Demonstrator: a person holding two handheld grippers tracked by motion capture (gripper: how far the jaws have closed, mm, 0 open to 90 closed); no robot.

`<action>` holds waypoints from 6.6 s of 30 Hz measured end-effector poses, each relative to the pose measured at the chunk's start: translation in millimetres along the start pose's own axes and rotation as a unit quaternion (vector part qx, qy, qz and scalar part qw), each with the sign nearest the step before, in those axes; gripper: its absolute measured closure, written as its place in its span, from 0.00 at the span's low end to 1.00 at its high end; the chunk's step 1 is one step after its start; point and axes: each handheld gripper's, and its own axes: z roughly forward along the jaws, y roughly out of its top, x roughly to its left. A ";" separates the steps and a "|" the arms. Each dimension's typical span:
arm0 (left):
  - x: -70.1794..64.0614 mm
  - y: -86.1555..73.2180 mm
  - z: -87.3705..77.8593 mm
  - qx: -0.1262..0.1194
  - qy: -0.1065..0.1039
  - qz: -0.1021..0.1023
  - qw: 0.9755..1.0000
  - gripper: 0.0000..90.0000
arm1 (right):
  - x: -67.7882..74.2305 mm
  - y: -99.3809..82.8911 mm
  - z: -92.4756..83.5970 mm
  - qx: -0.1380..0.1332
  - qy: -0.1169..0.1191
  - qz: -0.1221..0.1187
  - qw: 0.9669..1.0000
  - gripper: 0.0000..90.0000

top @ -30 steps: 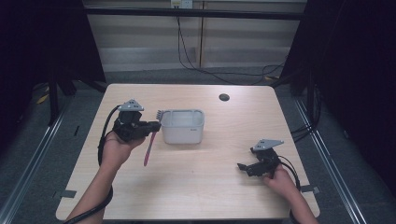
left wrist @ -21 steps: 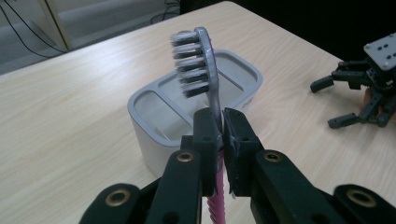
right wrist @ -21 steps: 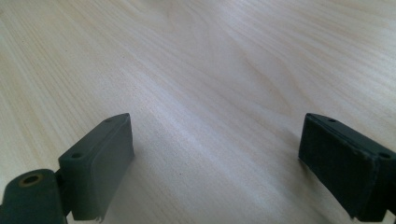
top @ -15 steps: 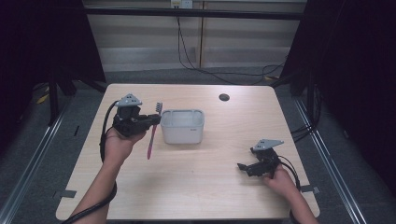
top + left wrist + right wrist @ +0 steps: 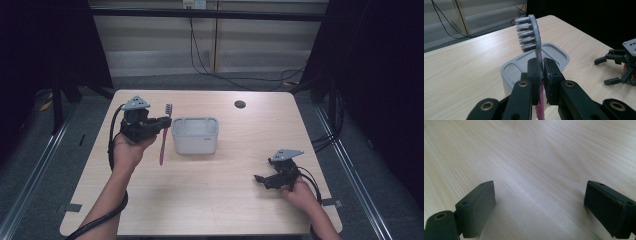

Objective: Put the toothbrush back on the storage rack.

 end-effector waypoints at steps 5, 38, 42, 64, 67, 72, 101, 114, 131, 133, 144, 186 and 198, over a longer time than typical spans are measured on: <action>0.0 3.3 0.0 -0.003 0.004 -0.001 1.000 0.94 | 0.0 0.0 0.0 0.000 0.000 0.000 1.000 0.11; -0.1 26.3 -0.2 -0.030 0.024 -0.007 0.999 0.94 | 0.0 0.0 -0.1 0.000 0.000 0.000 1.000 0.11; -0.7 29.9 0.9 -0.031 0.021 -0.005 0.999 0.94 | 0.1 -0.1 -0.1 0.000 0.000 0.000 1.000 0.11; -3.8 50.7 -0.3 -0.048 0.031 0.002 0.998 0.94 | 0.3 0.0 -0.1 0.000 -0.001 0.002 1.000 0.11; -4.4 55.1 0.5 -0.051 0.027 0.003 0.998 0.94 | 0.2 -0.1 -0.1 0.000 -0.001 0.002 1.000 0.11; -5.7 59.7 1.9 -0.053 0.027 0.005 0.998 0.94 | 0.0 -0.1 0.0 -0.001 -0.001 0.000 1.000 0.11; 3.9 75.4 10.3 -0.075 0.043 -0.006 0.996 0.94 | 0.1 -0.1 0.1 -0.001 -0.001 0.000 1.000 0.11; 6.5 77.2 15.9 -0.085 0.052 0.000 0.995 0.94 | 0.1 -0.1 0.1 -0.002 -0.001 0.000 1.000 0.11; 11.1 66.9 31.3 -0.086 0.067 -0.013 0.994 0.94 | 0.1 -0.1 0.1 -0.001 -0.001 0.000 1.000 0.11; 11.4 66.8 32.3 -0.088 0.067 -0.015 0.994 0.94 | 0.1 0.0 0.0 -0.001 -0.001 0.000 1.000 0.11; 13.1 66.3 38.9 -0.087 0.071 -0.017 0.994 0.94 | 0.1 -0.1 0.1 -0.001 -0.001 0.000 1.000 0.11; 20.3 49.8 56.2 -0.085 0.085 -0.036 0.992 0.94 | 0.2 -0.1 -0.1 -0.001 0.000 0.001 1.000 0.11; 19.9 43.9 61.9 -0.077 0.088 -0.039 0.992 0.94 | 0.2 -0.1 -0.1 -0.001 0.000 0.002 1.000 0.11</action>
